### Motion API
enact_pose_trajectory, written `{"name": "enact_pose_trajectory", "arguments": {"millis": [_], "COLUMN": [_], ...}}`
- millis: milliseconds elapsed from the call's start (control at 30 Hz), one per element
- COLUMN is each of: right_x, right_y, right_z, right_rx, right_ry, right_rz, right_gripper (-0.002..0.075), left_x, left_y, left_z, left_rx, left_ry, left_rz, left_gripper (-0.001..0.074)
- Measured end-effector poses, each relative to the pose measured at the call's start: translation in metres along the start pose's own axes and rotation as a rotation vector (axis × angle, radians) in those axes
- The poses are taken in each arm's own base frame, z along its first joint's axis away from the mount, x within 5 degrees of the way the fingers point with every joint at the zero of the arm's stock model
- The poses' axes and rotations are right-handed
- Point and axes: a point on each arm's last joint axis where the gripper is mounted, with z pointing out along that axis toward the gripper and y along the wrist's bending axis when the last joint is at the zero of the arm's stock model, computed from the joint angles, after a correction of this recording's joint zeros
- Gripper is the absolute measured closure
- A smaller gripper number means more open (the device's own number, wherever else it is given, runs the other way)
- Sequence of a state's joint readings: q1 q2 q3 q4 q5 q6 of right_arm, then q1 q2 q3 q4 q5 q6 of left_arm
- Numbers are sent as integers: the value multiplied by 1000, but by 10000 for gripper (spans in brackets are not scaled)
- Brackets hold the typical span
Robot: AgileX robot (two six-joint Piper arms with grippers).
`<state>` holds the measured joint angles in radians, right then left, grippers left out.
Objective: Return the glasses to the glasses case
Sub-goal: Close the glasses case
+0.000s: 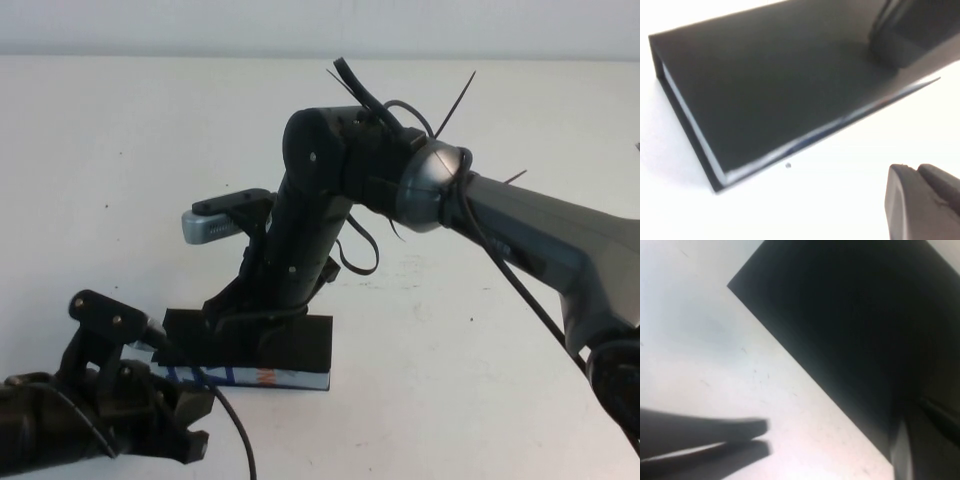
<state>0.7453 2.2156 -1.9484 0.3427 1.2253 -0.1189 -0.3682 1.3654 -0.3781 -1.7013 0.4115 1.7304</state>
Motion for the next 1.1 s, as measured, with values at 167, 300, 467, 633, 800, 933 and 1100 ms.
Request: {"name": "enact_pose_trajectory", "arguments": {"millis": [167,300,467,633,800,933,1100], "right_x": [0,0,0,0,0,3,16], "right_y": [-1,-1,-3,-4,-1,15,51], "right_z": [1,1,7,8,1,-34,-86], "right_rx": [4,4,6,6,5,6,71], "right_ry": [2,4,15,17,4,-69,-174], "right_rz": [-1,0,13,18,13,-19,-97], "right_gripper": [739,739,739,739,739,739,739], "left_x": [6,3,-4,-6,-6,-2,10], "left_y": [-7,-15,-28,-40,-49,-53,-54], "left_z": [-14,-30,-57,-86,-117,-147,-188], "left_rx": [5,27,37,39,-9,-92,-241], "left_ry": [-43,-117,-242,-372,-540,-707,-950], "left_rz": [-22,-15,20,80,150,184,185], "left_gripper": [735,735,735,735,735,735,735]}}
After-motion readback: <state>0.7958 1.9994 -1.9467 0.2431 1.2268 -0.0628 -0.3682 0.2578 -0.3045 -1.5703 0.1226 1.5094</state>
